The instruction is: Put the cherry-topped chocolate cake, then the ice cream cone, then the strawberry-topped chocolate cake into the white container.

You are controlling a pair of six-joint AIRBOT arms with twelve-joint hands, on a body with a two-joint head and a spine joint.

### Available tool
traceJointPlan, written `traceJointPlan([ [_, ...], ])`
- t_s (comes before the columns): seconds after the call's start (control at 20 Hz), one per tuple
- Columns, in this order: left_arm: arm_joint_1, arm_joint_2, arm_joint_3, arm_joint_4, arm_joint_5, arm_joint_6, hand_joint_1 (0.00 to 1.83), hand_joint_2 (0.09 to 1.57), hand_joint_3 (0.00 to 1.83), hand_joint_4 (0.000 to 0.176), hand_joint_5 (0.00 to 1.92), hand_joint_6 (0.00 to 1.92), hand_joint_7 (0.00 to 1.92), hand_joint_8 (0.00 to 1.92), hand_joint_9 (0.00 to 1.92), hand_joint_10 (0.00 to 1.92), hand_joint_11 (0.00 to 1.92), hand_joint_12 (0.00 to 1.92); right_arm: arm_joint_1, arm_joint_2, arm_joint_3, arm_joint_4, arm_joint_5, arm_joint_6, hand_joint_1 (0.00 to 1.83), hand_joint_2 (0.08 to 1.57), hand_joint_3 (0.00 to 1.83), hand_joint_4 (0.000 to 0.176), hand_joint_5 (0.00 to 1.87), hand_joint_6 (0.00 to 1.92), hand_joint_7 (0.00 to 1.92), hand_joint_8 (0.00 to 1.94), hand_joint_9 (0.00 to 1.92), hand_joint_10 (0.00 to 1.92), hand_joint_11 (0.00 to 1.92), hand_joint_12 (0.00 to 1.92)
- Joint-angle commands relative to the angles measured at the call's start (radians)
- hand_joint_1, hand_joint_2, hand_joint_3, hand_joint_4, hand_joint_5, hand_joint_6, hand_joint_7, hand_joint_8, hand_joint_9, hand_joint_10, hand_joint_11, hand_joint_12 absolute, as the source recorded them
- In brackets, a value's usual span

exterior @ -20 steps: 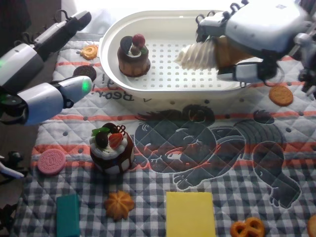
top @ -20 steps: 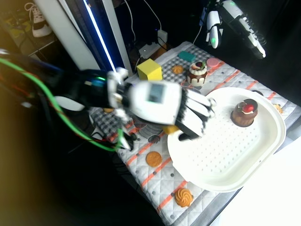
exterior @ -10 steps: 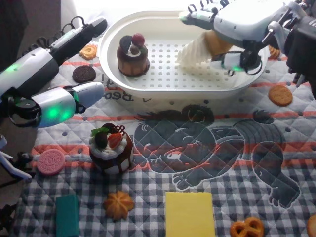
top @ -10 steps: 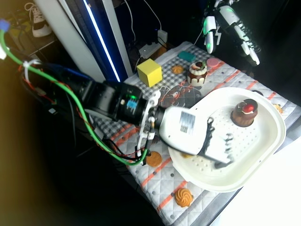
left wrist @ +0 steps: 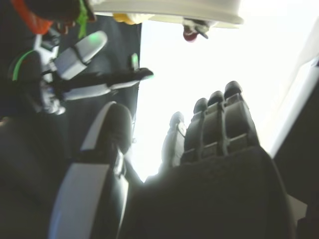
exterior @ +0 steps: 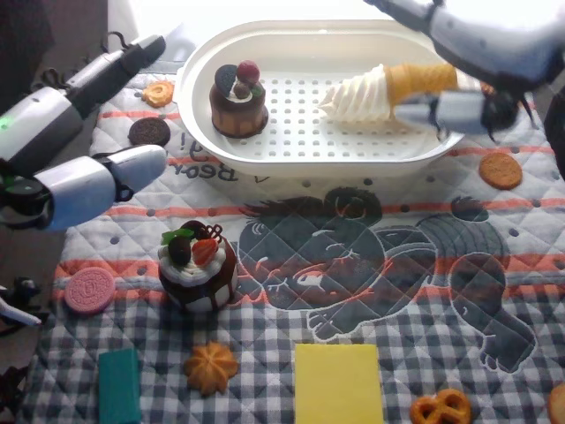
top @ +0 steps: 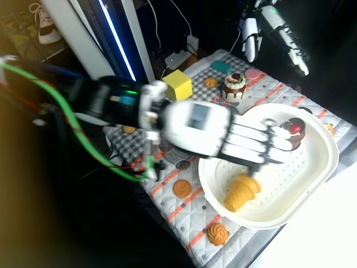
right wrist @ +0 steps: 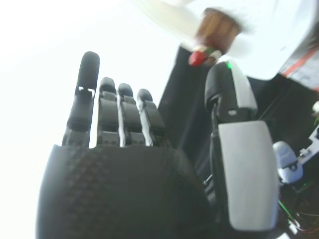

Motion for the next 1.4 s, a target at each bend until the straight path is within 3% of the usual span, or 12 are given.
traceJointPlan([
  [0.0, -0.002, 0.011, -0.002, 0.008, -0.127, -0.005, 0.66, 1.37, 0.0, 0.136, 0.0, 0.0, 0.0, 0.0, 0.0, 0.0, 0.0, 0.0, -0.006, 0.02, -0.019, -0.021, 0.157, -0.001, 0.72, 1.17, 0.0, 0.016, 0.0, 0.0, 0.0, 0.0, 0.0, 0.35, 0.0, 1.44],
  [0.1, 0.006, 0.018, -0.007, 0.003, -0.133, -0.005, 0.71, 1.38, 0.0, 0.119, 0.0, 0.0, 0.0, 0.0, 0.0, 0.0, 0.0, 0.0, -0.069, 0.083, -0.092, -0.041, 0.235, 0.004, 0.68, 1.15, 0.0, 0.052, 0.0, 0.0, 0.0, 0.0, 0.0, 0.35, 0.0, 1.22],
  [0.25, 0.028, 0.034, -0.026, 0.001, -0.155, -0.005, 0.67, 1.37, 0.0, 0.126, 0.0, 0.0, 0.0, 0.0, 0.0, 0.0, 0.0, 0.0, -0.19, 0.174, -0.174, -0.135, 0.359, 0.139, 0.68, 1.19, 0.01, 0.01, 0.0, 0.0, 0.0, 0.0, 0.0, 0.29, 0.0, 1.16],
  [0.4, 0.059, 0.055, -0.05, 0.011, -0.162, -0.005, 0.77, 1.35, 0.0, 0.142, 0.0, 0.0, 0.0, 0.0, 0.0, 0.0, 0.0, 0.0, -0.324, 0.262, -0.258, -0.179, 0.499, 0.206, 0.73, 1.2, 0.0, 0.04, 0.0, 0.0, 0.0, 0.0, 0.01, 0.21, 0.0, 0.78],
  [0.5, 0.071, 0.071, -0.066, 0.039, -0.146, -0.005, 0.83, 1.33, 0.0, 0.092, 0.0, 0.0, 0.0, 0.0, 0.01, 0.0, 0.0, 0.0, -0.411, 0.319, -0.314, -0.182, 0.578, 0.206, 0.72, 1.15, 0.0, 0.026, 0.0, 0.0, 0.02, 0.0, 0.04, 0.14, 0.0, 0.64],
  [0.6, 0.074, 0.084, -0.079, 0.075, -0.102, -0.005, 0.77, 1.27, 0.0, 0.088, 0.0, 0.0, 0.0, 0.0, 0.0, 0.0, 0.0, 0.0, -0.5, 0.349, -0.35, -0.181, 0.663, 0.212, 0.77, 1.16, 0.0, 0.005, 0.0, 0.0, 0.0, 0.0, 0.02, 0.11, 0.0, 0.36],
  [0.7, 0.073, 0.09, -0.085, 0.112, -0.052, -0.005, 0.71, 1.24, 0.0, 0.075, 0.0, 0.0, 0.0, 0.0, 0.0, 0.0, 0.0, 0.0, -0.577, 0.362, -0.365, -0.153, 0.737, 0.239, 0.74, 1.18, 0.0, 0.022, 0.0, 0.0, 0.02, 0.0, 0.05, 0.09, 0.0, 0.65],
  [0.8, 0.056, 0.091, -0.084, 0.149, 0.011, -0.005, 0.71, 1.17, 0.0, 0.131, 0.0, 0.0, 0.0, 0.0, 0.0, 0.0, 0.0, 0.0, -0.637, 0.366, -0.374, -0.108, 0.797, 0.248, 0.72, 1.17, 0.0, 0.009, 0.0, 0.0, 0.01, 0.0, 0.07, 0.08, 0.0, 0.73],
  [0.95, 0.009, 0.074, -0.068, 0.207, 0.126, -0.005, 0.63, 1.05, 0.0, 0.078, 0.0, 0.0, 0.0, 0.0, 0.0, 0.0, 0.0, 0.64, -0.692, 0.366, -0.38, -0.046, 0.864, 0.248, 0.75, 1.18, 0.0, 0.0, 0.0, 0.0, 0.03, 0.0, 0.09, 0.06, 0.0, 0.74],
  [1.1, -0.029, 0.046, -0.049, 0.251, 0.219, -0.005, 0.66, 1.01, 0.0, 0.126, 0.0, 0.0, 0.0, 0.0, 0.0, 0.0, 0.0, 0.06, -0.702, 0.363, -0.382, -0.03, 0.885, 0.248, 0.74, 1.19, 0.0, 0.0, 0.0, 0.0, 0.02, 0.0, 0.11, 0.05, 0.0, 0.85],
  [1.3, -0.07, 0.002, -0.014, 0.284, 0.325, -0.005, 0.85, 1.01, 0.0, 0.127, 0.0, 0.0, 0.0, 0.0, 0.0, 0.0, 0.04, 0.02, -0.702, 0.356, -0.382, -0.028, 0.888, 0.248, 0.75, 1.18, 0.0, 0.0, 0.0, 0.0, 0.02, 0.0, 0.12, 0.05, 0.0, 0.91],
  [1.35, -0.073, -0.006, -0.007, 0.286, 0.339, -0.004, 0.96, 1.04, 0.0, 0.103, 0.07, 0.04, 0.17, 0.03, 0.12, 0.22, 0.01, 0.89, -0.702, 0.356, -0.382, -0.028, 0.888, 0.248, 0.76, 1.19, 0.0, 0.0, 0.0, 0.0, 0.0, 0.0, 0.11, 0.04, 0.0, 0.87],
])
